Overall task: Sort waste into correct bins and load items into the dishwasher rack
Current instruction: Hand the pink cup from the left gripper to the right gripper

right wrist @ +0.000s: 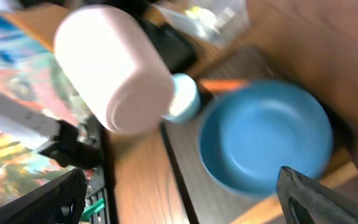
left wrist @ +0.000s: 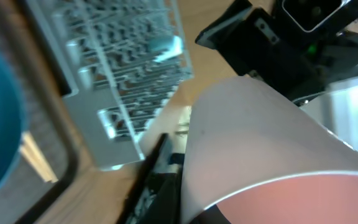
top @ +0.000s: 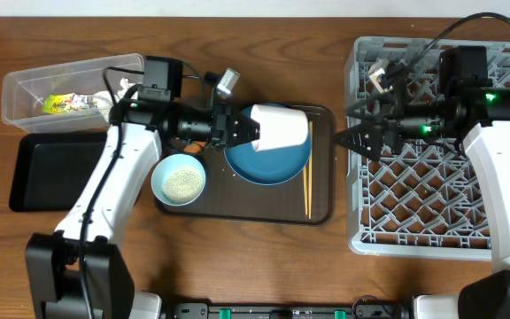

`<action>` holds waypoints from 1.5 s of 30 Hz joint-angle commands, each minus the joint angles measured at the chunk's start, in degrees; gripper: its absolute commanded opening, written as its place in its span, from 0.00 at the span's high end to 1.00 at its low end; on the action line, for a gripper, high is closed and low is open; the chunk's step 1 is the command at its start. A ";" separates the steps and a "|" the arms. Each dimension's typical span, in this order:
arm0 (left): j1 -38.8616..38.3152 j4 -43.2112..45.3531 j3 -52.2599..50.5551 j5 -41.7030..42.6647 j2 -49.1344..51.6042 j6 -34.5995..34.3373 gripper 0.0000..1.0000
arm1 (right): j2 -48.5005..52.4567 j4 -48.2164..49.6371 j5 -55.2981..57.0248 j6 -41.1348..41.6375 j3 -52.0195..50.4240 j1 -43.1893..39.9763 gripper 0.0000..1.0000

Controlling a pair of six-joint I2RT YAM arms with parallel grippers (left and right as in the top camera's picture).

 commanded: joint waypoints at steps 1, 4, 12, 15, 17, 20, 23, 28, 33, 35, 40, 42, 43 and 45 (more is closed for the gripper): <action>-0.20 1.70 1.05 6.82 0.55 -2.36 0.94 | 1.38 0.15 -13.05 -8.85 -0.15 0.59 0.02; -0.31 2.47 1.05 6.82 0.55 -2.60 0.94 | 1.66 0.37 -14.86 -10.23 -0.15 1.03 0.02; -2.32 5.79 1.05 6.78 0.55 -5.38 0.94 | 2.03 2.56 -14.80 -10.19 -0.15 5.49 0.05; -3.39 8.52 1.05 6.75 0.55 -7.63 0.94 | 2.03 3.43 -14.75 -10.14 -0.15 6.69 0.09; -3.89 9.55 1.05 6.73 0.55 -8.70 0.94 | 2.03 3.56 -14.78 -10.14 -0.15 7.06 0.09; -4.26 9.57 1.05 6.34 0.55 -8.76 0.94 | 2.03 3.56 -14.80 -9.92 -0.15 7.43 0.09; -4.26 9.75 1.05 6.34 0.55 -8.76 0.94 | 2.03 3.56 -14.80 -9.92 -0.15 7.91 0.10; -4.26 9.73 1.05 6.36 0.55 -8.76 0.94 | 2.03 3.61 -14.78 -9.97 -0.15 9.53 0.17; -4.26 9.73 1.05 6.36 0.55 -8.76 0.94 | 2.03 3.98 -14.73 -9.94 -0.15 10.80 0.23; -4.26 9.73 1.05 6.36 0.55 -8.76 0.94 | 2.03 4.02 -14.73 -9.97 -0.15 11.02 0.27; -4.26 9.73 1.05 6.36 0.55 -8.76 0.94 | 2.03 4.02 -14.71 -9.97 -0.15 11.04 0.34; -4.26 9.73 1.05 6.38 0.55 -8.76 0.94 | 2.03 4.11 -14.69 -9.97 -0.15 11.04 0.39; -4.26 9.73 1.05 6.38 0.55 -8.76 0.94 | 2.03 4.24 -14.69 -9.97 -0.15 11.04 0.45; -4.26 9.70 1.05 6.38 0.55 -8.76 0.94 | 2.03 4.44 -14.36 -9.94 -0.15 11.04 0.49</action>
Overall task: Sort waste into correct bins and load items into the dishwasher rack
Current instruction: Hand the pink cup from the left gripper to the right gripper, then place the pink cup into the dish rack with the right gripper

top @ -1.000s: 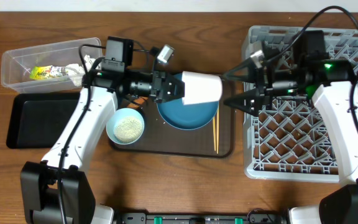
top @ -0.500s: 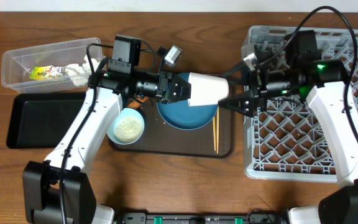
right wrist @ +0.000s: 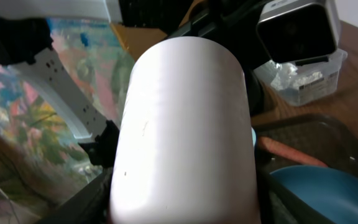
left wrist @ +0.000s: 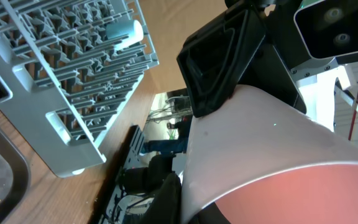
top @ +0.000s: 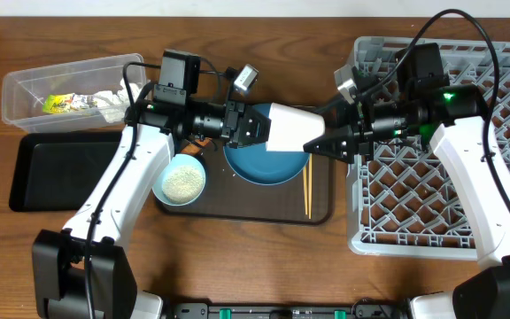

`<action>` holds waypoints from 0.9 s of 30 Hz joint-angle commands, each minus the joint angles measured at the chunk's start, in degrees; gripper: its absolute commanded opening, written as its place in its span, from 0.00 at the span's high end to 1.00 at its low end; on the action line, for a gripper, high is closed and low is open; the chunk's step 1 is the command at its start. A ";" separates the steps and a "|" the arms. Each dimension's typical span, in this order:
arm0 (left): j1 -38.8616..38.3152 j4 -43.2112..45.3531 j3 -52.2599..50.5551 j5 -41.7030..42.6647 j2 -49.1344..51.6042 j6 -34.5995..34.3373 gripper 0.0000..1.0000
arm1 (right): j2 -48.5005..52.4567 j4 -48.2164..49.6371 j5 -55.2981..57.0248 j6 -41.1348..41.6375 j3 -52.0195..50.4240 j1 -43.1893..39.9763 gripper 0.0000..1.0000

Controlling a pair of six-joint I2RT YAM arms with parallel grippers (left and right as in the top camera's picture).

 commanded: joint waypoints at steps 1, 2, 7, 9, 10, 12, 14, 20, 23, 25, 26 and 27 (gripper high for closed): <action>-0.09 0.28 1.05 0.20 0.33 -0.20 0.93 | 0.28 0.13 -1.97 -0.94 -0.11 1.20 0.51; -0.09 0.28 1.05 0.20 0.33 -0.17 0.91 | 0.28 0.13 -1.66 -0.94 -0.11 1.20 0.51; -0.02 -0.15 1.03 -2.75 0.28 -0.13 0.56 | 0.28 0.26 4.61 3.08 -0.11 1.14 0.55; 0.22 -1.73 1.03 -8.41 0.20 0.57 0.52 | 0.26 0.85 11.54 8.74 -0.09 1.01 0.55; 0.50 -3.10 1.03 -11.69 0.13 1.81 0.52 | 0.22 1.16 15.76 11.89 -0.04 0.85 0.56; 1.44 -6.93 1.03 -18.99 -0.15 4.35 0.52 | 0.09 1.05 23.23 16.76 0.37 0.31 0.57; 2.84 -12.48 1.03 -29.14 -0.81 7.10 0.52 | -0.52 0.15 31.32 21.03 1.46 -0.70 0.58; 6.19 -24.57 1.03 -53.40 -4.35 8.96 0.51 | -3.08 -4.02 47.50 31.15 7.52 -6.08 0.59; 7.28 -28.59 1.03 -62.99 -7.67 8.96 0.51 | -3.23 -8.26 56.17 37.70 13.00 -10.88 0.60; 7.45 -30.12 1.03 -68.94 -10.23 8.94 0.51 | -3.23 -10.58 61.40 41.68 15.50 -14.64 0.57; 7.45 -30.71 1.03 -71.34 -11.63 8.94 0.51 | -3.23 -11.52 63.19 42.84 16.20 -16.33 0.55; 7.45 -31.23 1.03 -73.20 -13.03 8.92 0.51 | -3.23 -12.48 65.11 43.95 16.61 -18.29 0.55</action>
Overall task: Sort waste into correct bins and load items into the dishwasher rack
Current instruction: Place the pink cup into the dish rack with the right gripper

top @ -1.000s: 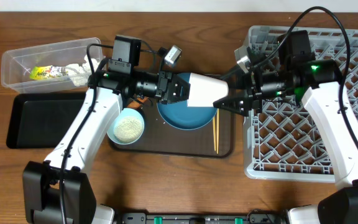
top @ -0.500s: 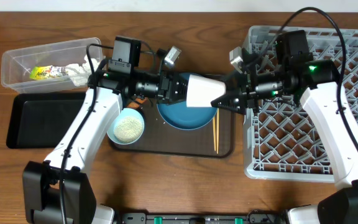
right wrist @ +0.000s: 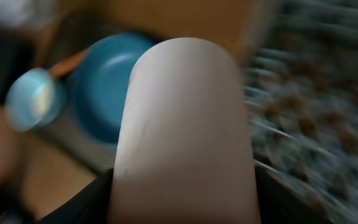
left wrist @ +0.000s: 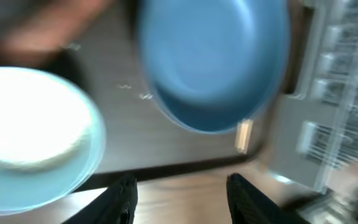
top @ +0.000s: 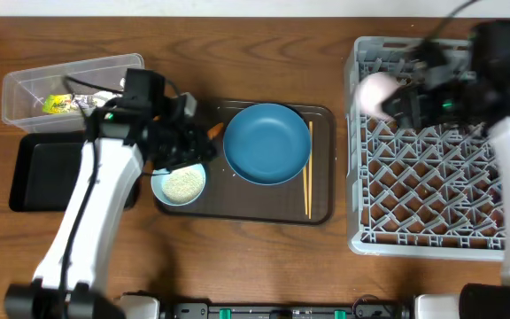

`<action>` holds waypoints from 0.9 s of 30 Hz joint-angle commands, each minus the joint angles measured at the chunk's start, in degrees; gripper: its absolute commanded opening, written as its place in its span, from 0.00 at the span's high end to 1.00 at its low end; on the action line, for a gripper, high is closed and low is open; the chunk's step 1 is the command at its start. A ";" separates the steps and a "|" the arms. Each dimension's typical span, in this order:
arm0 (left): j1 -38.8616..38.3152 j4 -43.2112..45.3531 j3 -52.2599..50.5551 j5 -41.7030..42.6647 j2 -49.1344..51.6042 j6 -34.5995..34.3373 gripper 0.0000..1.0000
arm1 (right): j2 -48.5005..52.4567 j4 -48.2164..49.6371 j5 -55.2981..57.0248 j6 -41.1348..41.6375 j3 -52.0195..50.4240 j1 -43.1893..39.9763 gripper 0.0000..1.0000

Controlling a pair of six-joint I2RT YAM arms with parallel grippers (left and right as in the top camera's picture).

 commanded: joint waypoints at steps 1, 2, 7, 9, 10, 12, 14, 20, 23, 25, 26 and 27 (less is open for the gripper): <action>0.24 -1.42 0.81 -14.73 -5.22 1.42 0.51 | -1.55 -2.60 13.27 9.75 2.58 -6.32 0.54; 0.24 -1.68 0.81 -15.80 -6.34 1.40 0.51 | -1.55 -3.69 15.10 11.04 2.56 -8.37 0.55; 0.24 -1.97 0.81 -20.11 -10.29 1.38 0.51 | -1.20 -6.01 18.67 14.14 2.32 -17.55 0.55; 0.24 -2.01 0.79 -20.09 -10.36 1.38 0.51 | -1.18 -4.68 18.82 14.56 2.32 -20.81 0.55; 0.24 -2.08 0.79 -20.09 -10.19 1.38 0.51 | -1.01 -3.85 19.87 14.91 2.32 -22.21 0.54; 0.24 -2.29 0.79 -20.06 -9.90 1.14 0.51 | -0.50 -2.56 23.82 17.66 2.32 -24.57 0.55; 0.24 -2.43 0.79 -20.06 -9.81 0.70 0.51 | 0.48 -1.25 26.82 20.63 2.32 -26.71 0.53; 0.22 -2.43 0.79 -20.06 -9.79 0.52 0.51 | 5.86 2.47 26.80 24.72 2.32 -31.17 0.52; 0.22 -2.45 0.79 -20.06 -9.79 0.52 0.51 | 9.22 3.39 27.87 27.06 2.32 -32.33 0.50; 0.22 -2.45 0.79 -20.09 -9.79 0.52 0.51 | 11.39 4.83 27.96 28.76 2.32 -32.96 0.50; 0.22 -2.49 0.79 -20.09 -9.79 0.52 0.51 | 12.31 5.68 27.80 29.07 2.32 -33.20 0.50; 0.22 -2.62 0.79 -20.09 -9.79 0.52 0.51 | 13.14 6.54 27.80 29.42 2.32 -33.33 0.49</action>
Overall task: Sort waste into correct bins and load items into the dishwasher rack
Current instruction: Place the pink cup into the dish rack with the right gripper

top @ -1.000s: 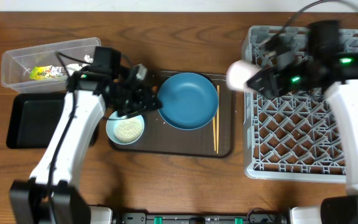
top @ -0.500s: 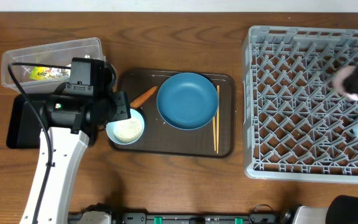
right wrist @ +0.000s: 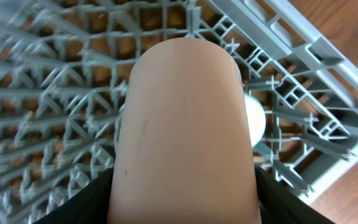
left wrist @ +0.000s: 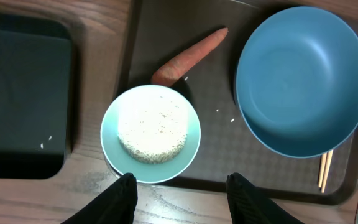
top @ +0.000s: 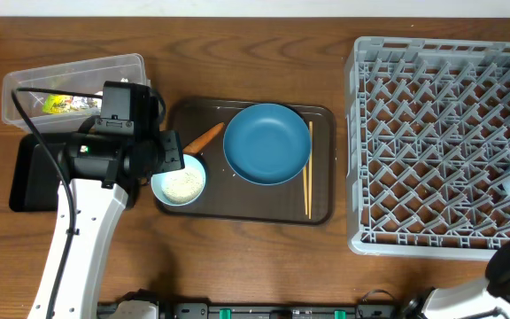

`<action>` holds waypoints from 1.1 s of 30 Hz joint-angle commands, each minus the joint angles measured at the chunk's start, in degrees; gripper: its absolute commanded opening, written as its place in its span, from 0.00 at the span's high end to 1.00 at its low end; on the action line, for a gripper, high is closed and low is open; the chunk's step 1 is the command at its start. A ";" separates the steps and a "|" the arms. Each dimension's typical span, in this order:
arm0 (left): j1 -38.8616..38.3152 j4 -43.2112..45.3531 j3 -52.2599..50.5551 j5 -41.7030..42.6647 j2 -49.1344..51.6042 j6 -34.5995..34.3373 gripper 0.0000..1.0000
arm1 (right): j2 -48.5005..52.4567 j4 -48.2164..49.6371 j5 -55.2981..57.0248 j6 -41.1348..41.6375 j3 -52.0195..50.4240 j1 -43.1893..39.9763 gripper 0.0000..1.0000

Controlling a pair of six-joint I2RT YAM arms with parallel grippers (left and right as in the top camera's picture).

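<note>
My right gripper (right wrist: 183,208) is shut on a pale pink cup (right wrist: 185,124), held lengthwise above the grey dishwasher rack (right wrist: 55,81). The overhead view shows neither that gripper nor the cup. A small light-blue cup (right wrist: 255,119) lies in the rack just beyond it. My left gripper (left wrist: 183,186) is open and holds nothing. It hovers over the near edge of the rice bowl (left wrist: 151,134) on the brown tray (top: 237,213). An orange carrot (left wrist: 188,57), a blue plate (left wrist: 302,81) and chopsticks (top: 307,190) also lie on the tray.
A clear bin (top: 69,84) holding wrappers stands at the back left. A black bin (top: 38,173) sits in front of it, beside my left arm. The rack (top: 441,133) fills the right side of the table.
My right gripper has carried the cup from the rack's left back corner to its right side, out of the overhead view. My left gripper, still open, now hangs steady over the rice bowl.
My left gripper held the cup sideways over the blue plate while the right one waited open by the rack. Then both were on the cup. Then the left had let go and the right held the cup over the rack, where it remains, farther right.
</note>
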 commanded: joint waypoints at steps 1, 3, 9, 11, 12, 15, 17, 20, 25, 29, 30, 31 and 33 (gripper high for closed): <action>0.20 -0.48 0.79 -0.87 0.22 0.31 0.51 | 2.29 1.95 1.20 3.85 0.50 -0.98 0.50; 0.20 -0.70 0.79 -0.87 0.22 0.31 0.51 | 3.54 3.91 1.16 4.55 0.50 -1.09 0.50; 0.20 -1.27 0.76 -0.87 0.22 0.31 0.51 | 4.59 9.01 -2.51 5.73 0.50 -1.11 0.50; 0.20 -1.44 0.72 -0.87 0.22 0.31 0.51 | 4.81 9.51 -3.96 6.16 0.50 -1.07 0.50; 0.20 -1.51 0.72 -0.87 0.22 0.31 0.51 | 5.07 9.38 -4.15 6.19 0.50 -1.05 0.50; 0.20 -1.55 0.68 -0.87 0.22 0.31 0.51 | 6.32 9.25 -3.93 6.16 0.50 -1.01 0.50; 0.20 -1.60 0.68 -0.87 0.22 0.33 0.51 | 7.67 9.27 -4.20 6.36 0.50 -1.01 0.50; 0.20 -1.75 0.66 -0.87 0.22 0.33 0.51 | 10.10 9.20 -5.62 6.40 0.50 -0.96 0.50; 0.20 -1.88 0.63 -0.87 0.22 0.33 0.51 | 14.05 8.98 -9.33 6.38 0.50 -0.96 0.50; 0.20 -1.88 0.63 -0.87 0.22 0.33 0.51 | 15.21 8.96 -12.13 6.34 0.50 -0.92 0.26; 0.20 -1.88 0.63 -0.87 0.22 0.31 0.51 | 15.19 8.98 -12.13 6.34 0.50 -0.92 0.17; 0.20 -1.88 0.63 -0.87 0.22 0.33 0.50 | 15.06 8.98 -12.11 6.23 0.59 -0.98 0.10; 0.20 -1.88 0.63 -0.87 0.22 0.33 0.51 | 14.32 8.98 -11.85 6.12 0.63 -1.36 0.04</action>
